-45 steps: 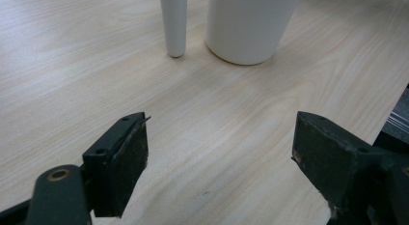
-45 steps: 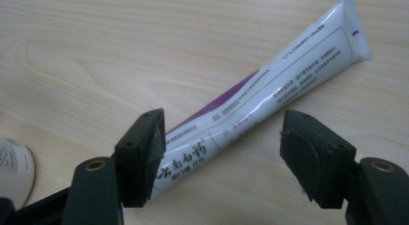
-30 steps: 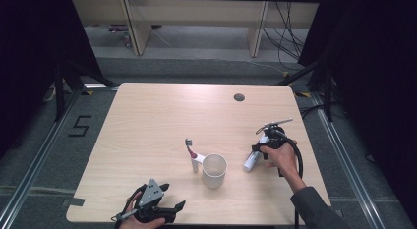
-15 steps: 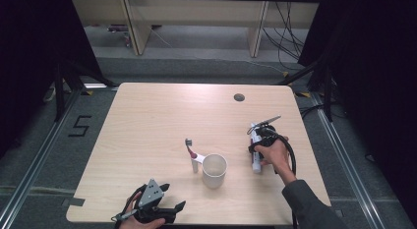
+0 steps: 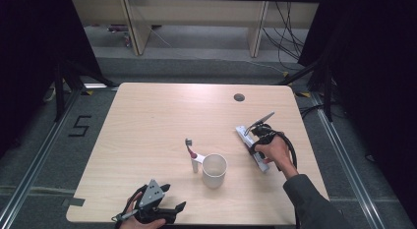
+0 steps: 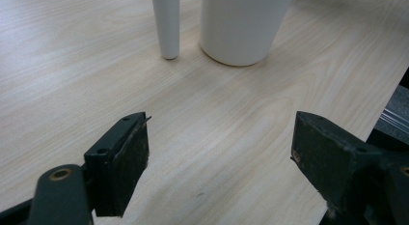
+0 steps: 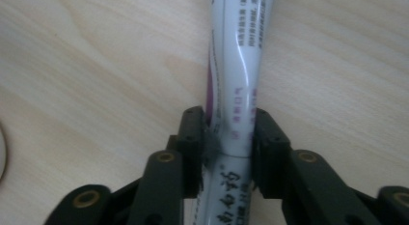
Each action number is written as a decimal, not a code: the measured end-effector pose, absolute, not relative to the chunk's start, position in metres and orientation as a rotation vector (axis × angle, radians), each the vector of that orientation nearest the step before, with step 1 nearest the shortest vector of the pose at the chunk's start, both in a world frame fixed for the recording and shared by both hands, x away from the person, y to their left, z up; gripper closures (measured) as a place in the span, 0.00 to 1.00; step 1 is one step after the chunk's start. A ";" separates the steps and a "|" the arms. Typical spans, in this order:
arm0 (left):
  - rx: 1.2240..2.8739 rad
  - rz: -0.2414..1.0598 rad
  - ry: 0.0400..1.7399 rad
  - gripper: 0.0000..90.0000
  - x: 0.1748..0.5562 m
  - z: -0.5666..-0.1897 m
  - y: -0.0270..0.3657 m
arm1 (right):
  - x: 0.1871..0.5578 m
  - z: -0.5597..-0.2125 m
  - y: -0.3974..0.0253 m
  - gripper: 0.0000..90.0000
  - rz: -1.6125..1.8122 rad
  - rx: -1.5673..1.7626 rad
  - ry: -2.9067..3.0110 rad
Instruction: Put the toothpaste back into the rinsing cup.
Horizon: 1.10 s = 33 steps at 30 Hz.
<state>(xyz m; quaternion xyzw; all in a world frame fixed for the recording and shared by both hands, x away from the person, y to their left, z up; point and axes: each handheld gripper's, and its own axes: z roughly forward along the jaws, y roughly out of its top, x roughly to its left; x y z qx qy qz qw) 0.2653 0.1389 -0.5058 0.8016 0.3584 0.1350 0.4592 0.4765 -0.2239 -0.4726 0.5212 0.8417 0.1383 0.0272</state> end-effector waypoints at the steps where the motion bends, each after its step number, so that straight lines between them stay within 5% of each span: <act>1: 1.967 0.332 0.880 0.23 0.265 -0.506 0.139 | 0.476 -0.473 -0.222 0.82 0.397 1.613 2.612; 33: 1.980 0.330 0.870 0.24 0.265 -0.506 0.139 | 0.486 -0.466 -0.204 0.84 0.140 1.363 2.798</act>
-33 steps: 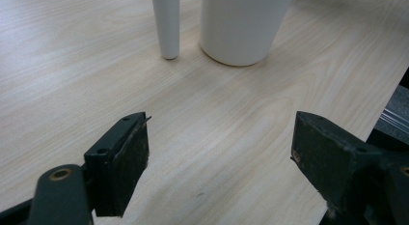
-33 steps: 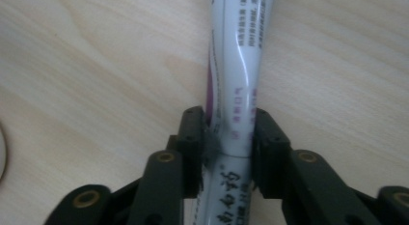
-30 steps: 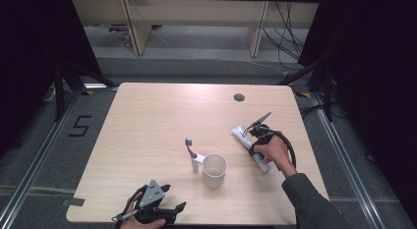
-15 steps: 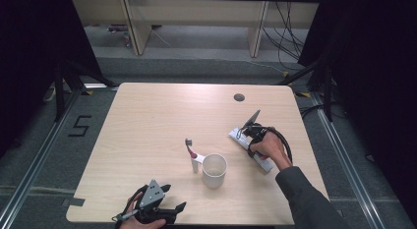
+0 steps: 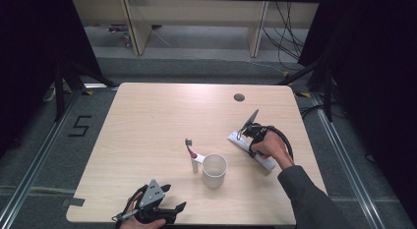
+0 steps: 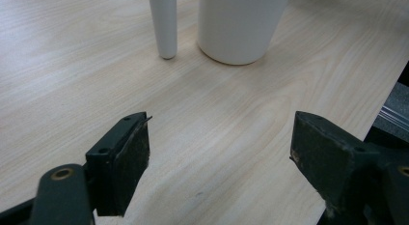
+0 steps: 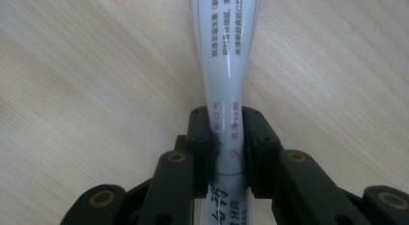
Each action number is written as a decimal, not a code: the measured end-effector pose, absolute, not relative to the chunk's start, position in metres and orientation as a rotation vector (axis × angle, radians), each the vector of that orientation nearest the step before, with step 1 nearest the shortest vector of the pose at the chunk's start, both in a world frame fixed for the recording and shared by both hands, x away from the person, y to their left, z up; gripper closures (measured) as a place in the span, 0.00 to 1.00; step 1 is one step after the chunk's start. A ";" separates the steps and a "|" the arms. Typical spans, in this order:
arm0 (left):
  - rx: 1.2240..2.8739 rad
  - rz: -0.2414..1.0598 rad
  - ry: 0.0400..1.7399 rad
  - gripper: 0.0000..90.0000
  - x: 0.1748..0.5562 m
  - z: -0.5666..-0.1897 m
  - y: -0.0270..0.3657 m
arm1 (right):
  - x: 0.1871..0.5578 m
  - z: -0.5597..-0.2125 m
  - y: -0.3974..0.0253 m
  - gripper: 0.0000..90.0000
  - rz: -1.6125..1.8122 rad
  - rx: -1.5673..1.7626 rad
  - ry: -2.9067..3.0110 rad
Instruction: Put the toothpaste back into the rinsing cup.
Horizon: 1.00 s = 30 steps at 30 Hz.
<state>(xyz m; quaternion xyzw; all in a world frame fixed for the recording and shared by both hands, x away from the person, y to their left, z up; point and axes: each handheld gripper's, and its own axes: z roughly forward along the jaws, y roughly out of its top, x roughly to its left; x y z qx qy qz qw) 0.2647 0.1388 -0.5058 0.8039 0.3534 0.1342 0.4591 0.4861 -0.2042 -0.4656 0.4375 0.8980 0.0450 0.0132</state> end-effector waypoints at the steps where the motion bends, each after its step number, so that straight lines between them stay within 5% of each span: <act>1: 1.981 0.330 0.869 0.24 0.265 -0.506 0.139 | 0.485 -0.464 -0.205 0.84 0.149 1.376 2.793; 30: 1.980 0.330 0.869 0.24 0.265 -0.505 0.139 | 0.484 -0.469 -0.203 0.85 -0.028 1.207 2.898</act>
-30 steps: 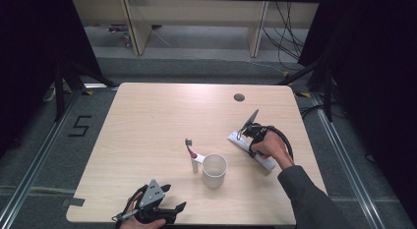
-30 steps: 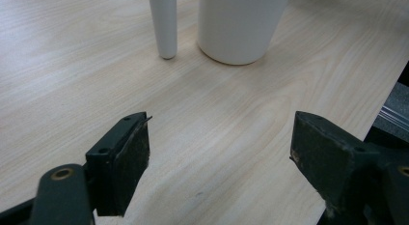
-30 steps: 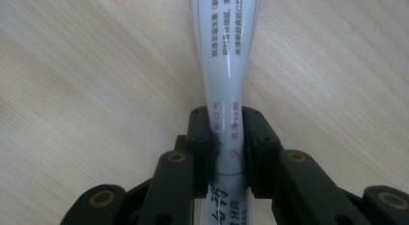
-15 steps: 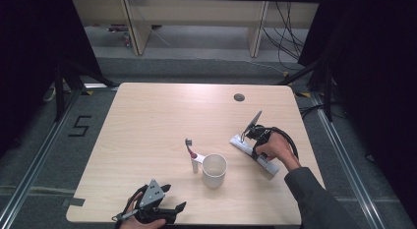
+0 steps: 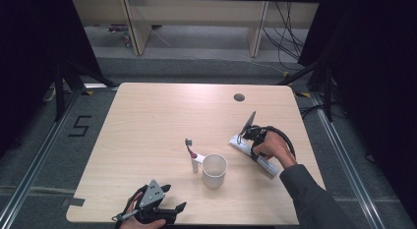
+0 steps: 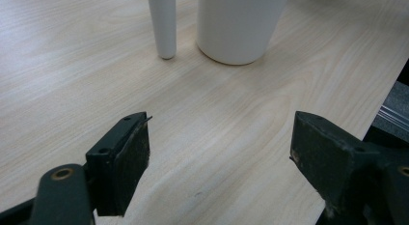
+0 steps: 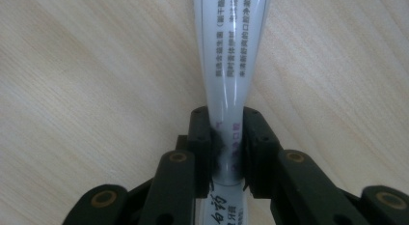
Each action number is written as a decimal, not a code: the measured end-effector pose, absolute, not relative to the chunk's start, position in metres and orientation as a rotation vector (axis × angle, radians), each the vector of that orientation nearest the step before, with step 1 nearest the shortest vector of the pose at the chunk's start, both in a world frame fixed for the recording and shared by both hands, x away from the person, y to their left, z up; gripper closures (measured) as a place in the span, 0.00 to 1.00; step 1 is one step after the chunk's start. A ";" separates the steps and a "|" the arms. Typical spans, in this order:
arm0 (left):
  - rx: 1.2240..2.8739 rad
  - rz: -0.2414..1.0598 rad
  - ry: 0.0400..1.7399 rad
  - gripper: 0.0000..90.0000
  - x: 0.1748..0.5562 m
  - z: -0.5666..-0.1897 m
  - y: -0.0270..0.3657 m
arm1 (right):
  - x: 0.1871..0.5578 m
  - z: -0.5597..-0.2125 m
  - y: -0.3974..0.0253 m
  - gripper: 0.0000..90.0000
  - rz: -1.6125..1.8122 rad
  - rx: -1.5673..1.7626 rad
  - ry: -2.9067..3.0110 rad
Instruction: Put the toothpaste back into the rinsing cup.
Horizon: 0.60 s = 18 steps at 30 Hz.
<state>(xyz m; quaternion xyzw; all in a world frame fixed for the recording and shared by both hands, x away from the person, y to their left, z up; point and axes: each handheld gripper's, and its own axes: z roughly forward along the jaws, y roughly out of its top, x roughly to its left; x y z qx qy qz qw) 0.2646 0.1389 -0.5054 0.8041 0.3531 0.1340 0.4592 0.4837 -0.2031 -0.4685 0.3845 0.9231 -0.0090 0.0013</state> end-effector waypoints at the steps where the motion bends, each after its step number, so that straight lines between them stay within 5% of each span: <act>1: 1.981 0.330 0.868 0.24 0.264 -0.505 0.139 | 0.483 -0.469 -0.202 0.84 -0.023 1.230 2.897; 18: 1.977 0.328 0.862 0.25 0.265 -0.505 0.139 | 0.486 -0.472 -0.187 0.85 -0.168 1.128 2.936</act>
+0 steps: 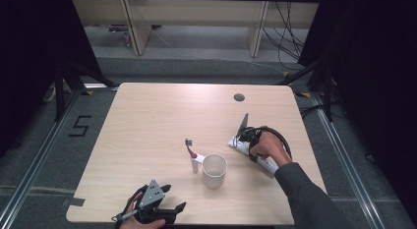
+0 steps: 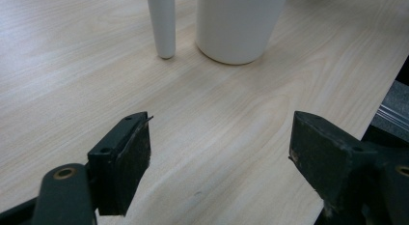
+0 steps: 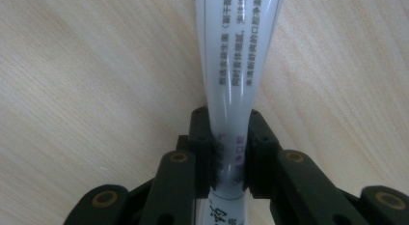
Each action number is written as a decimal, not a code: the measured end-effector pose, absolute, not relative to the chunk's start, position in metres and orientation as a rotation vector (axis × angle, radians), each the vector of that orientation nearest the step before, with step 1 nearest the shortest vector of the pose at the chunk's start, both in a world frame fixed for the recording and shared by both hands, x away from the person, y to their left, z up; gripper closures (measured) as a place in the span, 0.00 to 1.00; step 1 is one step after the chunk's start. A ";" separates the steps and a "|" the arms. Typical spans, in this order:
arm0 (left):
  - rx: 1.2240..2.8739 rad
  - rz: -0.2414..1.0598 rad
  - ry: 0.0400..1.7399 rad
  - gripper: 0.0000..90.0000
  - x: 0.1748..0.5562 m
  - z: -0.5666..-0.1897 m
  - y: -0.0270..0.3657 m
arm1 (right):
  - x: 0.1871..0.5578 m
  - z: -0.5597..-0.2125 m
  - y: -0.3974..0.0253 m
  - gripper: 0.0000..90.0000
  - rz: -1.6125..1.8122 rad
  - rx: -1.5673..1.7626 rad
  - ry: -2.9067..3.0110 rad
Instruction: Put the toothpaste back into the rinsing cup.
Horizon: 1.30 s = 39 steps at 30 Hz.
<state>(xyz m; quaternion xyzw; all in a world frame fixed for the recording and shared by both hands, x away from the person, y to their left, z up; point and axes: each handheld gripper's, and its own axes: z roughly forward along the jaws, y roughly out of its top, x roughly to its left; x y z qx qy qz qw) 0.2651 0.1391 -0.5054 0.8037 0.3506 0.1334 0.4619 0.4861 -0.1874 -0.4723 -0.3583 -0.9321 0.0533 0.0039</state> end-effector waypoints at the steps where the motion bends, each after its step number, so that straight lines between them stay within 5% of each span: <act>1: 1.977 0.328 0.863 0.25 0.265 -0.505 0.139 | 0.485 -0.472 -0.187 0.86 0.172 -1.154 -2.909; 12: 1.985 0.328 0.868 0.25 0.266 -0.505 0.140 | 0.479 -0.452 -0.202 0.86 -0.045 -1.244 -2.894; 25: 1.977 0.330 0.870 0.25 0.266 -0.506 0.141 | 0.455 -0.398 -0.235 0.86 -0.939 -1.293 -2.881; 39: 1.959 0.346 0.894 0.22 0.268 -0.507 0.142 | 0.420 -0.399 -0.248 0.86 -1.588 -1.302 -2.651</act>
